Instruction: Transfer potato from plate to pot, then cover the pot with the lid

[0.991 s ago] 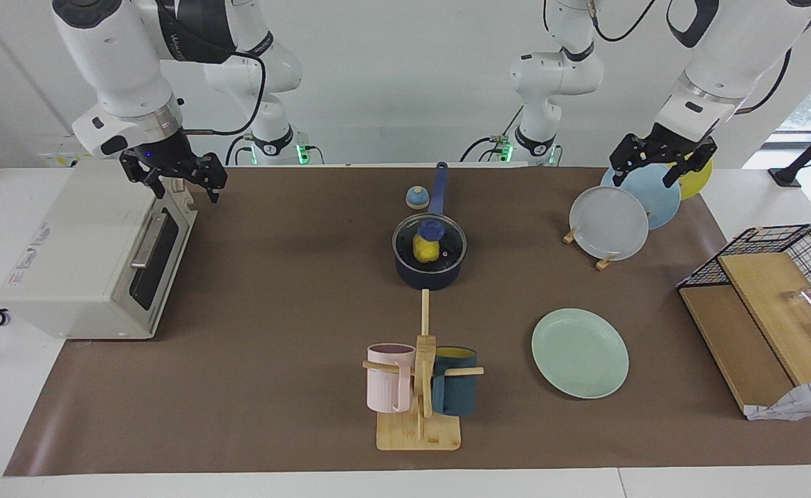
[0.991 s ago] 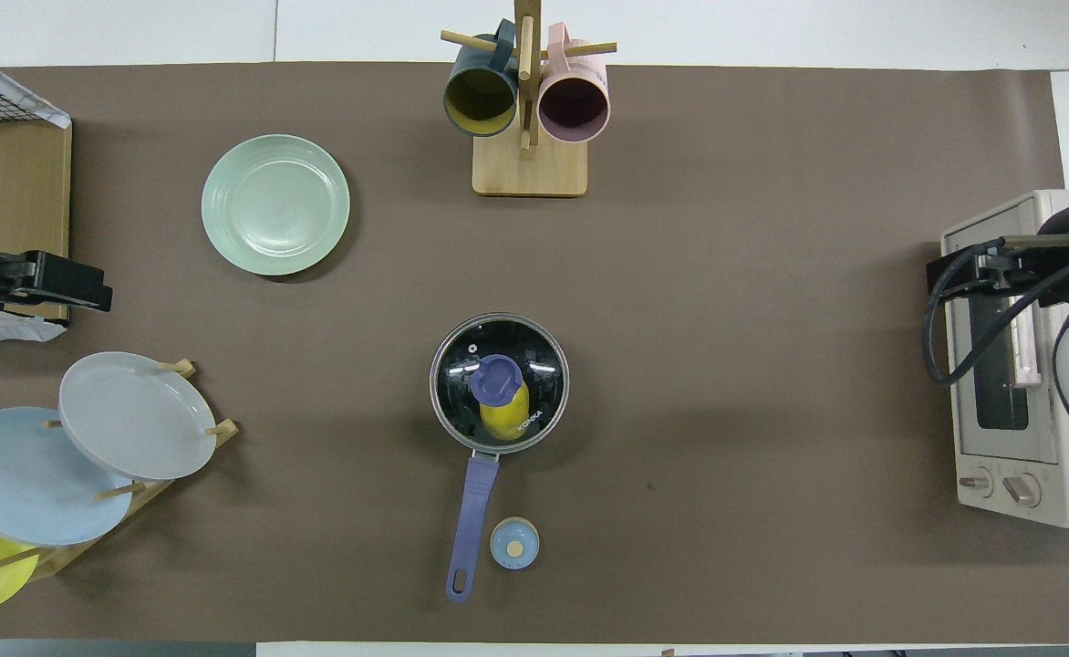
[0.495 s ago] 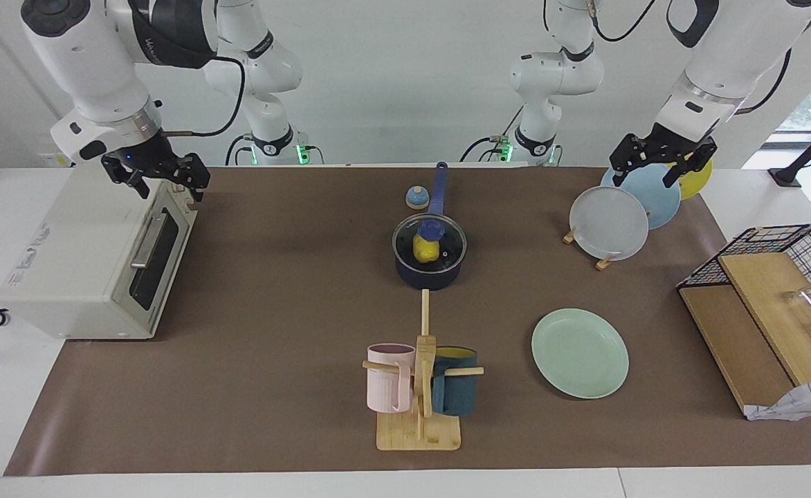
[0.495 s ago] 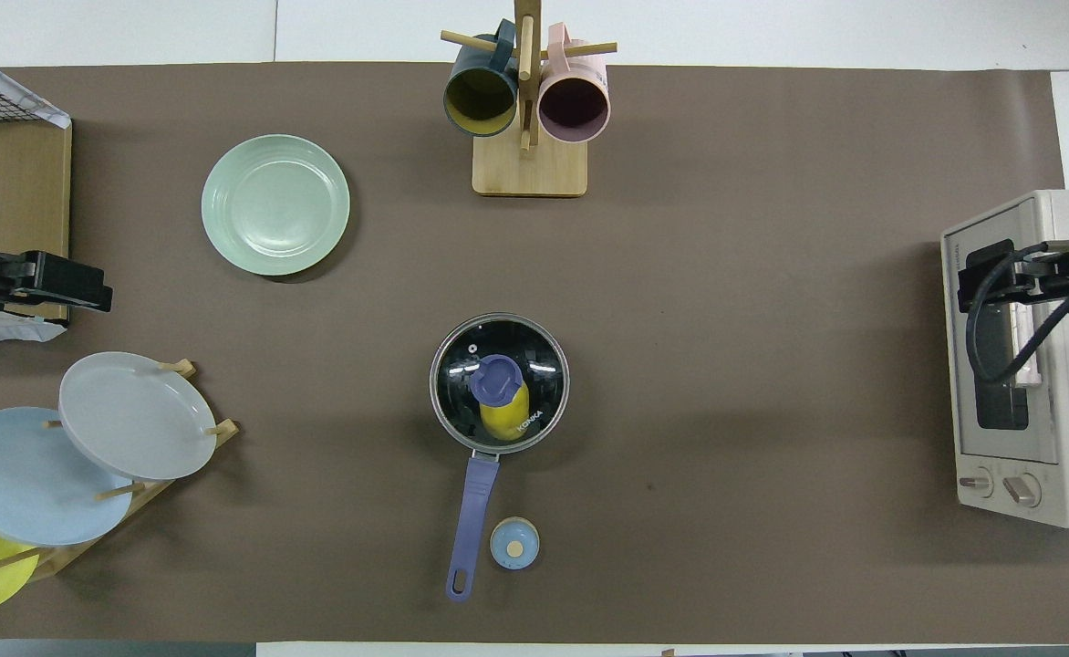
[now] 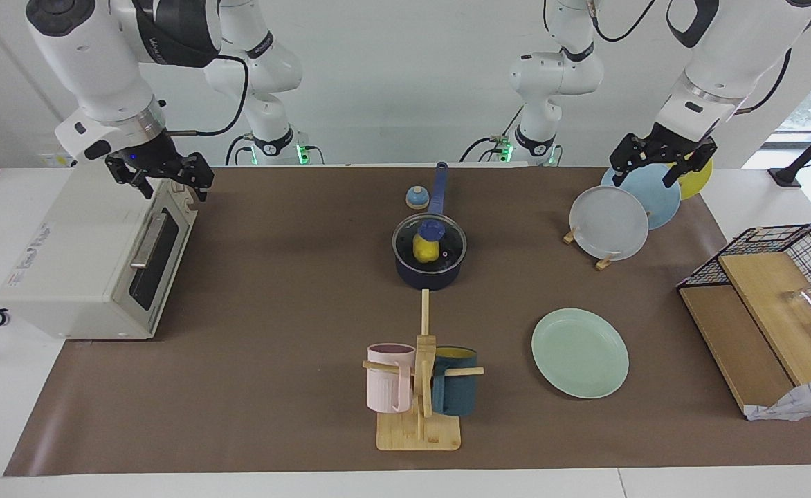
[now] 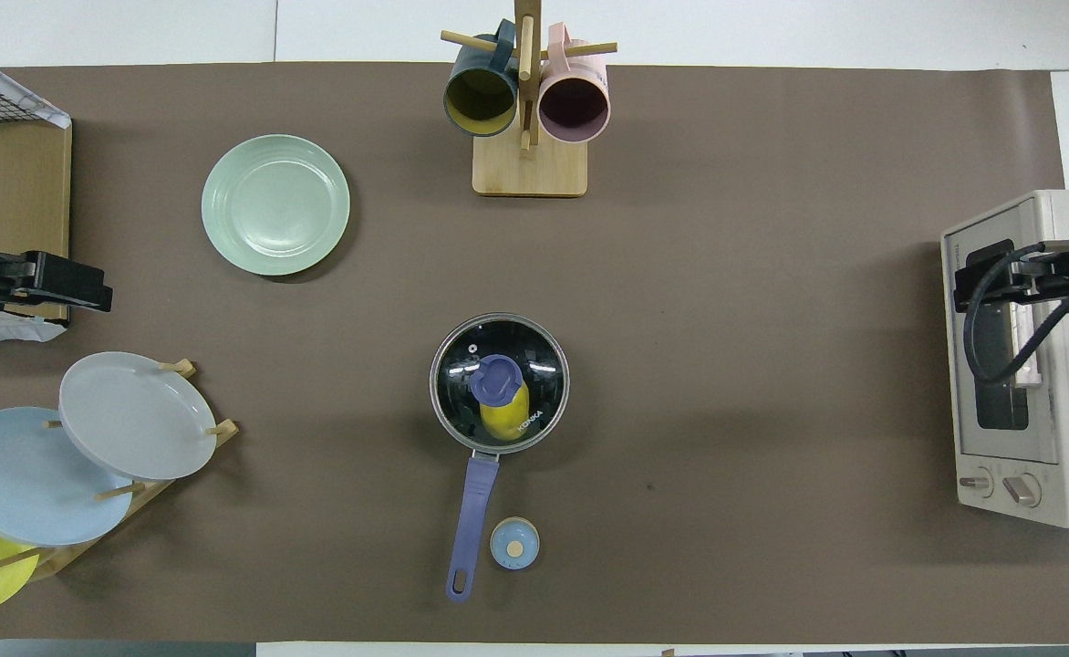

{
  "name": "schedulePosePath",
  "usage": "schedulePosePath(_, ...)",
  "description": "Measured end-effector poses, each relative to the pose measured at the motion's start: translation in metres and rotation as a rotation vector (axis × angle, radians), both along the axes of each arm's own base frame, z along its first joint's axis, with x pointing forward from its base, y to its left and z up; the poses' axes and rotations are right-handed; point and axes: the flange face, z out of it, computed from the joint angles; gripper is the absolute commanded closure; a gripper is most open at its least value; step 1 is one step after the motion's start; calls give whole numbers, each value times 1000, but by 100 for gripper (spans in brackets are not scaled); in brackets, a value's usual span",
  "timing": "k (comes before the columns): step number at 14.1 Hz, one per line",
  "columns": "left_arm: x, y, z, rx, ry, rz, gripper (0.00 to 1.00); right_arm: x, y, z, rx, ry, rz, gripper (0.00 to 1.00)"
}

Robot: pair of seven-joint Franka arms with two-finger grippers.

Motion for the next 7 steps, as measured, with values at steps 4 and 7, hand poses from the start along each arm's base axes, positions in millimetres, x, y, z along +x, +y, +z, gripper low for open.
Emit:
schedulePosePath(4, 0, 0, 0, 0, 0, 0, 0, -1, -15, 0, 27, -2, -18, 0)
schedulePosePath(7, 0, 0, 0, 0, 0, 0, 0, -1, -13, 0, 28, -2, -14, 0)
